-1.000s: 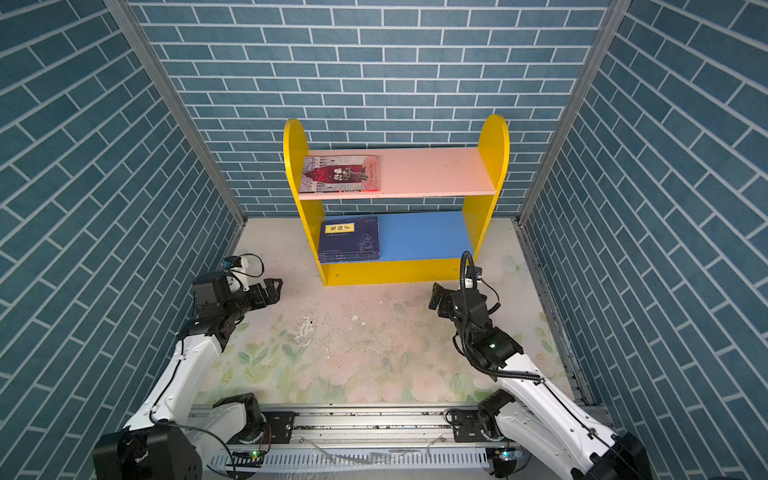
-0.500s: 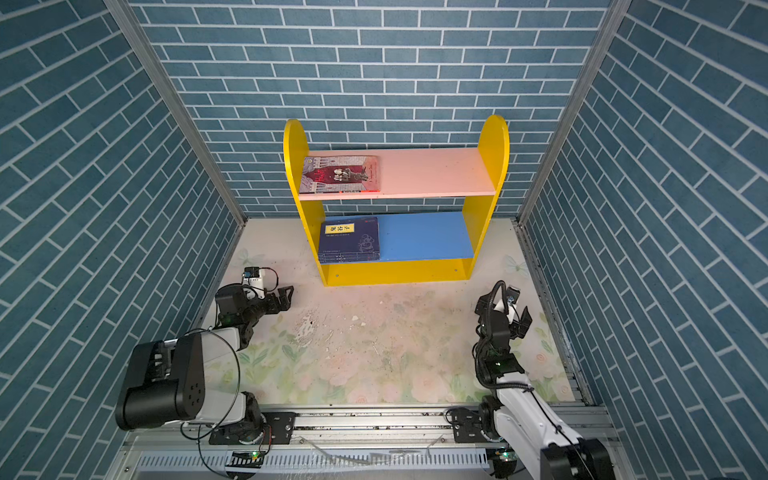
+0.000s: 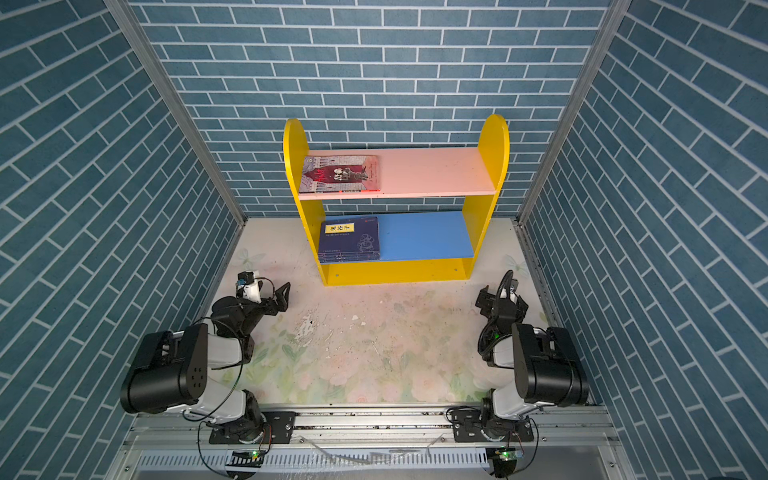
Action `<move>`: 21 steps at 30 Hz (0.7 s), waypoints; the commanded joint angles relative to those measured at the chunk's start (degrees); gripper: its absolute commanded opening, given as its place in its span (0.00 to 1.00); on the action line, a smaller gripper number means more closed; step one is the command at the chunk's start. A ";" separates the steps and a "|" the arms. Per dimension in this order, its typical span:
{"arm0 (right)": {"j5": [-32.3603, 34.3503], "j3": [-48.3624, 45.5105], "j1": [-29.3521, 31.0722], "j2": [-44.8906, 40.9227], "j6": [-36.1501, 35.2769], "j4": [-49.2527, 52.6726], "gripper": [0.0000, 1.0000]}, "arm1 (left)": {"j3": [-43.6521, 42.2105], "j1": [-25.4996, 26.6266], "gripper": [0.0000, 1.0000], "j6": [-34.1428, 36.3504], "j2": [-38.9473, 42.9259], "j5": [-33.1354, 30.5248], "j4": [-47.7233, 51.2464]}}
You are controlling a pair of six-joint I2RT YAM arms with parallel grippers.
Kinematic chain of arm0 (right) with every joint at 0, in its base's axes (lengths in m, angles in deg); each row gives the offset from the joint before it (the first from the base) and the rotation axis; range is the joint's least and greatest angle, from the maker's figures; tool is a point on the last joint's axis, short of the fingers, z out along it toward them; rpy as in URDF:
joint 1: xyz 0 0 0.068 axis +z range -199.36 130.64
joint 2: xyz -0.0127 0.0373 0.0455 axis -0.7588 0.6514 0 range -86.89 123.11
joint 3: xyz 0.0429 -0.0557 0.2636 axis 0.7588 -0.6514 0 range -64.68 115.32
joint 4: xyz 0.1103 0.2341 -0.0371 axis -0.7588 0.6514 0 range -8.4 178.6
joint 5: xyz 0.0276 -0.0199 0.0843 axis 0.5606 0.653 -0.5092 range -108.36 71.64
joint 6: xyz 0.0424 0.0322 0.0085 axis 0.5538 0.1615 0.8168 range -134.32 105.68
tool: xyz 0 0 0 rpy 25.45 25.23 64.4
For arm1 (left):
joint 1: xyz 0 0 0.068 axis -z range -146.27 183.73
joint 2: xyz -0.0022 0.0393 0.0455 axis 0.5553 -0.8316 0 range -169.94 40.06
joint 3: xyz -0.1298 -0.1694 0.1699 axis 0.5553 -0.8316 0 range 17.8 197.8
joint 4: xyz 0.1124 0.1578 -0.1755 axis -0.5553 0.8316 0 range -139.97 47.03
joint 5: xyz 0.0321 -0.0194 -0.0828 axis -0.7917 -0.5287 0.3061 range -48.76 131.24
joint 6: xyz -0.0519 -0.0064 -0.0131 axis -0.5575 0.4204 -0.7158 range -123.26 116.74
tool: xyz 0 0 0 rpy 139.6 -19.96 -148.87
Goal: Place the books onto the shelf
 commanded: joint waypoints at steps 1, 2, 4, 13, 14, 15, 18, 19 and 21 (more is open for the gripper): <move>-5.28 -0.08 -0.86 1.12 -1.07 -4.41 0.99 | -1.76 1.95 1.00 1.66 -4.01 -5.83 -9.49; -6.04 -0.20 -1.13 0.91 -1.00 -4.11 0.99 | -0.89 1.75 1.00 0.60 -6.28 -4.56 -11.70; -4.31 0.64 -1.36 0.51 -0.22 -1.88 0.99 | 0.18 2.26 1.00 2.57 -2.63 -5.20 -3.54; -5.31 5.27 -1.14 0.24 -1.30 6.91 0.99 | 6.43 5.69 1.00 5.37 -1.23 -8.29 9.63; -5.69 5.25 -1.14 0.27 -1.43 6.98 0.99 | 6.30 5.69 1.00 5.43 -1.06 -8.20 9.61; -6.00 5.54 -1.14 0.35 -1.53 7.41 0.99 | 6.30 5.70 1.00 5.47 -1.06 -8.15 9.65; -7.85 7.84 -1.06 0.41 -2.15 11.39 0.99 | 6.99 5.69 1.00 5.74 -1.24 -7.60 10.56; -8.77 8.14 -1.08 0.47 -2.46 12.14 0.99 | 7.40 5.84 1.00 6.22 -1.09 -7.11 11.60; -10.24 8.55 -1.06 0.49 -3.06 12.78 0.99 | 7.44 5.95 1.00 6.65 -1.23 -5.99 11.47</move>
